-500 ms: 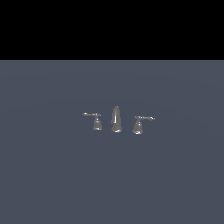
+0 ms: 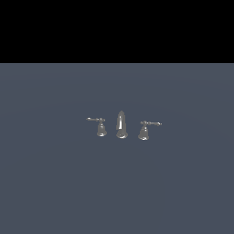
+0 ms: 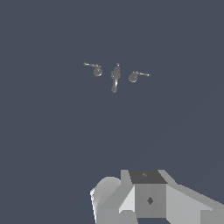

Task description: Turn on the faucet by rotating a designated handle.

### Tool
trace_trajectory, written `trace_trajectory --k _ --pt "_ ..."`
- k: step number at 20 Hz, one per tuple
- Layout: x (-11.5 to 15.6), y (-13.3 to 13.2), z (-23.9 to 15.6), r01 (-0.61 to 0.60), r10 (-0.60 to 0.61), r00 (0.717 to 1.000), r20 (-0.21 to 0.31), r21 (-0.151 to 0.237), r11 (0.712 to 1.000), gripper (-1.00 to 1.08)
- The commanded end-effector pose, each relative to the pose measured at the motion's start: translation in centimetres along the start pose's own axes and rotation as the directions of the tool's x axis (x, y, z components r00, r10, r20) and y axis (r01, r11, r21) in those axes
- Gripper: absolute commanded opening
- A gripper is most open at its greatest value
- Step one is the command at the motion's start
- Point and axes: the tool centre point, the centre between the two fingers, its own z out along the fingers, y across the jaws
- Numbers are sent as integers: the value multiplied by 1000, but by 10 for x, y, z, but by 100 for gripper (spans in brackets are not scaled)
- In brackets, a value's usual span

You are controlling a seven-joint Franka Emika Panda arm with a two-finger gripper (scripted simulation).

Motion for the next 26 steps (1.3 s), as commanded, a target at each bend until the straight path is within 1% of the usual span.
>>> trace_trajectory --k 1,8,13,19,26 --pt "1 -4 5 -22 22 1000 1 0 1000 -100" --pt "9 -23 29 -123 123 992 7 0 992 -100" --pt "19 -42 54 -224 224 975 12 0 975 -100" --pt "34 -64 84 -347 347 938 19 -1 938 -100" --pt "55 -87 121 -483 483 875 26 -2 876 -100"
